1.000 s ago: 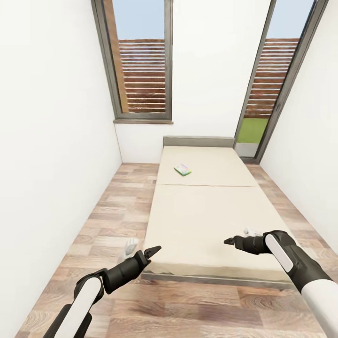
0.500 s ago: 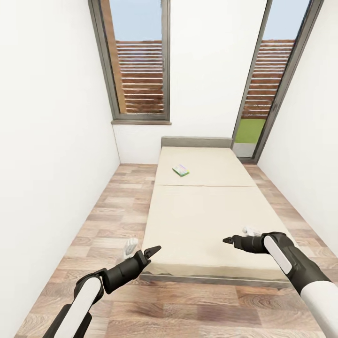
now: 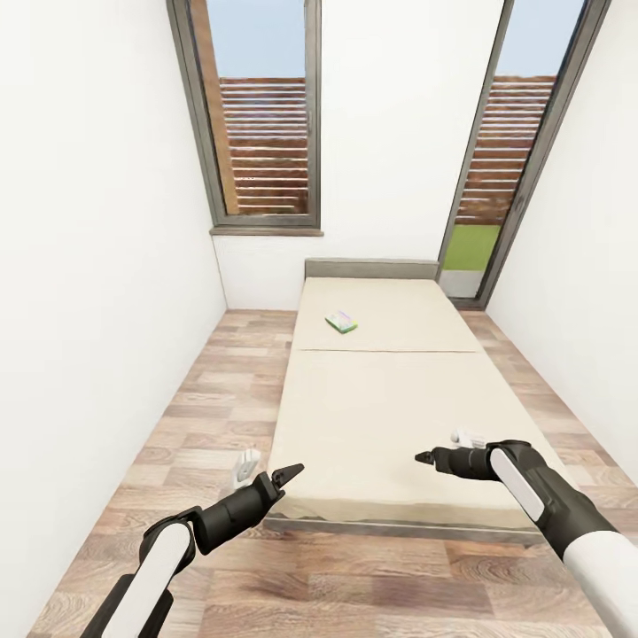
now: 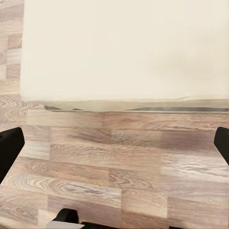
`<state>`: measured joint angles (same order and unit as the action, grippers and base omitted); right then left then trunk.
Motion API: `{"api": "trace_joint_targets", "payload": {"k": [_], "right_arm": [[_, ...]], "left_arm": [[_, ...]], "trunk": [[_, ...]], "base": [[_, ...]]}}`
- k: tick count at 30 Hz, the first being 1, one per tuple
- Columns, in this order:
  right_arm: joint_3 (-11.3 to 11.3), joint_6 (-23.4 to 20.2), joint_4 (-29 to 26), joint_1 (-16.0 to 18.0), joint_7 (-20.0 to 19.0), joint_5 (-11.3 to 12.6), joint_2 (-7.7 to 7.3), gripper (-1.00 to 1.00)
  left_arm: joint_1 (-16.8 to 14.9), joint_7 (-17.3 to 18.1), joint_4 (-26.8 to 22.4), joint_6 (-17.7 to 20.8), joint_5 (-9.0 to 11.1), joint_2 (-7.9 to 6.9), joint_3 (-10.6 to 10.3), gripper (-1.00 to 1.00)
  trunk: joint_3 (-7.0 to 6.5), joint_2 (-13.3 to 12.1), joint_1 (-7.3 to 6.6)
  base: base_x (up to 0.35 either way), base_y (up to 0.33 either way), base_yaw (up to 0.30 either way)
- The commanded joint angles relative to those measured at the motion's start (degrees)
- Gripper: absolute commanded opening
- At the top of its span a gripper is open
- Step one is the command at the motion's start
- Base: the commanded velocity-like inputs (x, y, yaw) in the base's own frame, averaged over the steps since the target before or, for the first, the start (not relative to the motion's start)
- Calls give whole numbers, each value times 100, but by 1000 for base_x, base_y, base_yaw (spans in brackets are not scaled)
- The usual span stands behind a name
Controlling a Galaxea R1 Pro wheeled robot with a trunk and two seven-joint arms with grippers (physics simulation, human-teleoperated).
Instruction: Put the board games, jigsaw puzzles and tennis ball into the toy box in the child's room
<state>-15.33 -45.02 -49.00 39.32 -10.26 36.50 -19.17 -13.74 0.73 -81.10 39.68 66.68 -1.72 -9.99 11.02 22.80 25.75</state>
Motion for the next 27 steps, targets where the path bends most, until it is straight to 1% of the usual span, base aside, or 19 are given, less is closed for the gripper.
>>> {"api": "trace_joint_targets", "payload": {"k": [1,9,12,20,27], "right_arm": [[-24,-10,-5,6,-30,-31,-4,100],[-59,-2,-20,6,-29,-30,1,100],[-70,2,-76,6,-29,-29,-4,100],[-75,2,-100,3,-29,-29,-2,100],[-73,2,-108,3,-29,-29,-6,100]], "left_arm": [[-5,7,-2,13,1,-3,-3,100],[-5,6,-2,13,-3,-3,-3,100],[0,6,4,9,-13,-3,-3,100],[-4,13,27,7,-43,3,-3,100],[-8,14,57,9,-49,4,-8,100]], "trunk": [[8,12,3],[-20,12,3],[-23,12,3],[-24,12,3],[-25,12,3]], "base": [[0,0,-39],[4,0,-42],[117,0,-12],[296,47,-1],[303,130,0]]}}
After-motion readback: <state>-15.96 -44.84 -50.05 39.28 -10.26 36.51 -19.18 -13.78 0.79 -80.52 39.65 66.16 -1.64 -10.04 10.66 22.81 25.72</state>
